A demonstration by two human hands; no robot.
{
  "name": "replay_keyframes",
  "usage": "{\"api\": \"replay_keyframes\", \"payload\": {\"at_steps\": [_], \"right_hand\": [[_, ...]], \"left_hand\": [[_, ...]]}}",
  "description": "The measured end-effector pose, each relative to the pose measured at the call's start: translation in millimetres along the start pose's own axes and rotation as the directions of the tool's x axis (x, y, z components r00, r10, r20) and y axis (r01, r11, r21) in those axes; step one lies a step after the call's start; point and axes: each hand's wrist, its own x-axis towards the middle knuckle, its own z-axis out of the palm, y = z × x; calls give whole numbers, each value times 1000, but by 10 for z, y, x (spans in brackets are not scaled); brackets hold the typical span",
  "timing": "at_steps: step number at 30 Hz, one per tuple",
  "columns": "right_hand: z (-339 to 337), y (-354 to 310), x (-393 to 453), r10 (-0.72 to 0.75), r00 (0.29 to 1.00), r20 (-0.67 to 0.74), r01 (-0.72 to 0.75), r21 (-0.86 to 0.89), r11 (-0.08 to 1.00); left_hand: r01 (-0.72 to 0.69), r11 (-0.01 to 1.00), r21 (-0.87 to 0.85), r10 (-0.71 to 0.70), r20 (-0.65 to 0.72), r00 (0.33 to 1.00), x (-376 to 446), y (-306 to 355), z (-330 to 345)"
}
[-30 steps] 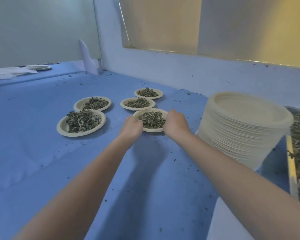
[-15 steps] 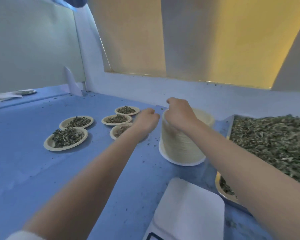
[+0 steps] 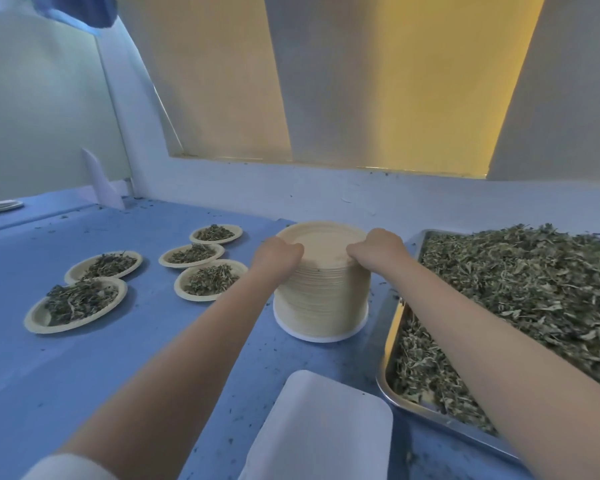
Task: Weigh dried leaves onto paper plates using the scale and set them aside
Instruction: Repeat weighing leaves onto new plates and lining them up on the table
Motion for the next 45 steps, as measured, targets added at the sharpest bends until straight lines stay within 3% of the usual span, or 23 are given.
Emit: {"api": "replay_keyframes", "payload": {"at_steps": [7, 15, 27, 31, 35, 41, 45], "right_hand": [[33, -17, 24, -26, 999, -23, 28, 84, 996], [-162, -106, -36, -40, 987, -157, 70, 191, 979], [-283, -9, -872, -145, 963, -228, 179, 135, 975], [-208, 62, -1291, -192, 959, -206, 220, 123, 968], [-18, 201, -1645, -174, 970, -171, 188, 68, 980], [317, 481, -1957, -63, 998, -23, 62, -68, 996], [526, 666, -1989, 22, 999, 48, -9, -261, 965]], "left_hand": [[-39, 998, 57, 42, -40, 998, 1, 81, 44], [-94, 993, -75, 82, -156, 984, -63, 266, -80], [-167, 982, -90, 155, -125, 980, -857, 14, -242], [-121, 978, -170, 99, -136, 986, -1159, -220, -244], [-62, 989, -137, 43, -135, 990, -1476, -433, -177], [69, 996, -49, -69, -12, 998, -1758, -813, 35], [102, 994, -46, -101, 30, 994, -1799, -999, 167]]}}
